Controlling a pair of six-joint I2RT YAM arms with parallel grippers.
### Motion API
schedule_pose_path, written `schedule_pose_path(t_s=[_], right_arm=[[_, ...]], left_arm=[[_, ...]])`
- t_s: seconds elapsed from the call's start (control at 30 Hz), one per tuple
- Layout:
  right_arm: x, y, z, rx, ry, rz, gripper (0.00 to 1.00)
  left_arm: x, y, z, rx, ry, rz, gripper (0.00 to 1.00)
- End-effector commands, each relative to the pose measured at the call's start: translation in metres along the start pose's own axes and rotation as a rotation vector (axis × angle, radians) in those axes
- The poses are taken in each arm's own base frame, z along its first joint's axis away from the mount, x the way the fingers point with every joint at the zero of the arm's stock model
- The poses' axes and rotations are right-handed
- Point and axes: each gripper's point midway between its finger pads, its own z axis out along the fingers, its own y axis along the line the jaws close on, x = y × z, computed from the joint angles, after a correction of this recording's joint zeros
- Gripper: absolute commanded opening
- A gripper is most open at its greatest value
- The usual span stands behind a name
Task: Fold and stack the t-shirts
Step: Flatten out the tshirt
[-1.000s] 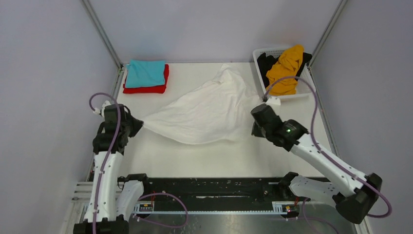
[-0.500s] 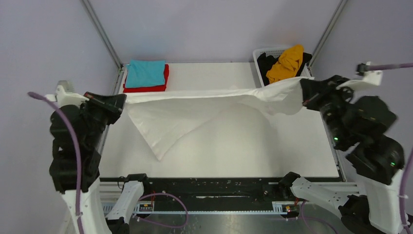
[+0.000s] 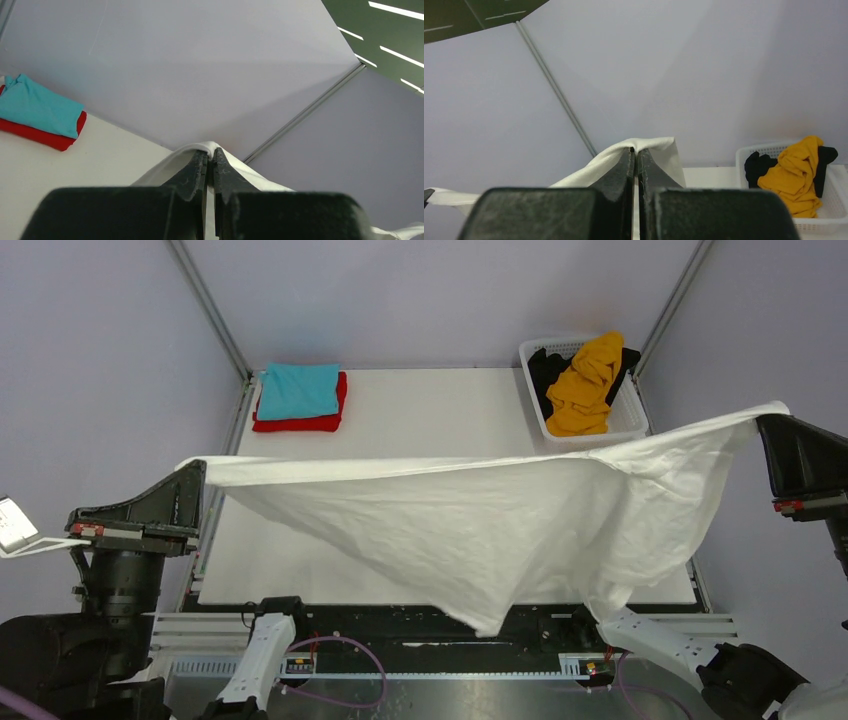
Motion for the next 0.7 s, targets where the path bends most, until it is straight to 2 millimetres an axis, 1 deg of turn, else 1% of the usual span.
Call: schedule_pose_path(t_s=[0.0,0.03,0.1,0.17,0.2,0.23,0.3,0.33,0.4,0.47,0.6,0.67], right_arm=[[0.004,0.002,0.014,0.003,0.017,-0.086,0.00],[0.005,0.000,0.019,0.023,0.018,-0.097,0.00],[0.011,-0.006,0.033,0.079,0.022,-0.121,0.00],[0.023,-0.017,0.048,0.160,0.031,-0.153,0.00],[0.029,-0.022,0.056,0.200,0.033,-0.164,0.00],[0.038,-0.029,0.063,0.243,0.040,-0.179,0.00],[0.057,-0.041,0.079,0.326,0.046,-0.214,0.00],[0.077,-0.047,0.088,0.365,0.074,-0.252,0.00],[0.103,-0.058,0.103,0.430,0.093,-0.292,0.00],[0.136,-0.068,0.117,0.478,0.133,-0.339,0.00],[0.219,-0.084,0.139,0.518,0.274,-0.400,0.00],[0.262,-0.092,0.147,0.512,0.350,-0.399,0.00]], left_arm=[[-0.001,0.001,0.011,-0.014,0.010,0.011,0.00],[-0.001,0.004,0.015,-0.019,0.013,0.012,0.00],[0.007,0.015,0.029,-0.055,0.040,0.009,0.00],[0.020,0.032,0.049,-0.104,0.084,0.010,0.00],[0.033,0.049,0.062,-0.150,0.122,0.008,0.00],[0.043,0.063,0.073,-0.190,0.149,0.010,0.00],[0.063,0.098,0.095,-0.292,0.196,0.017,0.00],[0.075,0.118,0.105,-0.348,0.223,0.021,0.00],[0.100,0.156,0.124,-0.444,0.269,0.027,0.00],[0.129,0.191,0.139,-0.515,0.329,0.024,0.00],[0.182,0.254,0.153,-0.650,0.426,0.011,0.00],[0.203,0.281,0.157,-0.706,0.450,0.015,0.00]])
